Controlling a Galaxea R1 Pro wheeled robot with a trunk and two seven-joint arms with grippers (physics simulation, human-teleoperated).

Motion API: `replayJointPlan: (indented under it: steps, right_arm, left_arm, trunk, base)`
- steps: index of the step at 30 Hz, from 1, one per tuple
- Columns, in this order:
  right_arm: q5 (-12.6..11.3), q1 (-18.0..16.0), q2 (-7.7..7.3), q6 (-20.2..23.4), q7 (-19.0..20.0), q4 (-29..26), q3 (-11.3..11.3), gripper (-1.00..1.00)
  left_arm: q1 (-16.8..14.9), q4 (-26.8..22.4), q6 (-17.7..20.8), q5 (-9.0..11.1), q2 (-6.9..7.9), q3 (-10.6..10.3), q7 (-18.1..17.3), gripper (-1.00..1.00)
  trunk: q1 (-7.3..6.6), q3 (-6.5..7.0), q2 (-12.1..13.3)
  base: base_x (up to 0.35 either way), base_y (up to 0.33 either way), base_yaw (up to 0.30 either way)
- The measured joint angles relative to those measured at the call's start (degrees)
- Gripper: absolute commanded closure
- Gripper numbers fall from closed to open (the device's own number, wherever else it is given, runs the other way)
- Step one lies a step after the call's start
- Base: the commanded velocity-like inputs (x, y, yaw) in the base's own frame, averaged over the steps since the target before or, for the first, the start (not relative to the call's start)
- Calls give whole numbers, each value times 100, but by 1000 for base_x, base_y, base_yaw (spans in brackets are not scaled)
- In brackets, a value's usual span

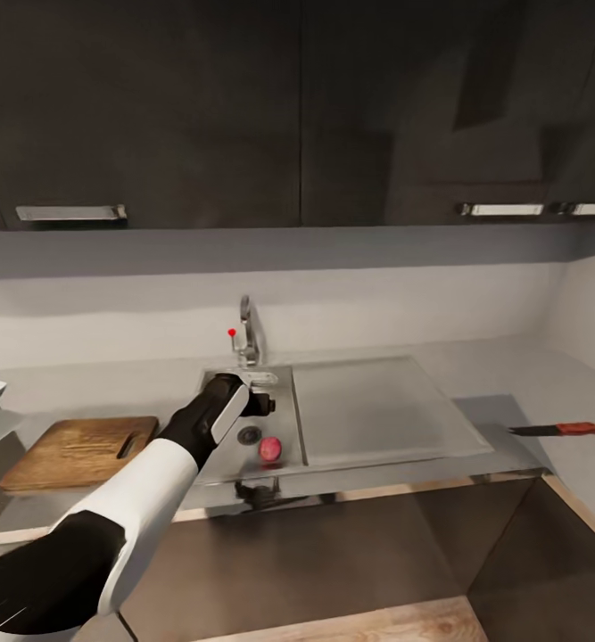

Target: In the kitchen, take the Vidalia onion out of the sink, dice it on the chopping board with the paring knife, put the diced onion into the bowl on the countertop, then place both the paring knife and the chopping board into the sink.

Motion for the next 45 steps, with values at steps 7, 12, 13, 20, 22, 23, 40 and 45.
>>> replayJointPlan:
  steps: [7,12,13,20,22,23,40,45]
  right_arm:
    - [0,2,-1,0,-3,-7,0,-100]
    - [0,0,0,0,-8,-7,-1,-100]
    - [0,0,0,0,-8,-7,-1,-100]
    - [0,0,0,0,-9,-7,-1,-100]
    - [0,0,0,0,-9,-7,0,-100]
    - [0,0,0,0,-9,-7,0,-100]
    - [1,0,0,0,-8,-8,-1,-100]
    - [0,1,0,0,-9,-7,0,-100]
  left_arm:
    - [9,165,4,1,-7,-3,-332,-100]
    - [24,176,14,-2,-14,-2,-360,-100]
    - [24,177,16,-2,-14,-1,-360,-100]
    - [34,238,13,-2,-10,-3,-361,-100]
    - [35,338,13,-2,-13,-4,-361,-100]
    - [35,388,12,-2,-13,-2,-364,-100]
    - [122,692,12,-1,-32,-1,-400,-100]
    - [123,693,12,-1,-40,-2,-403,-100]
  trunk:
    - [3,-65,0]
    - [3,-111,0]
    - [3,-121,0]
    - [3,-186,0]
    - [3,-205,0]
    - [3,-214,0]
    - [2,-372,0]
    - [2,-419,0]
  base:
    - [84,0,0]
    - [2,0,0]
    - [0,0,0]
    - [0,0,0]
    - [0,0,0]
    - [0,0,0]
    - [34,-19,0]
    - [124,-63,0]
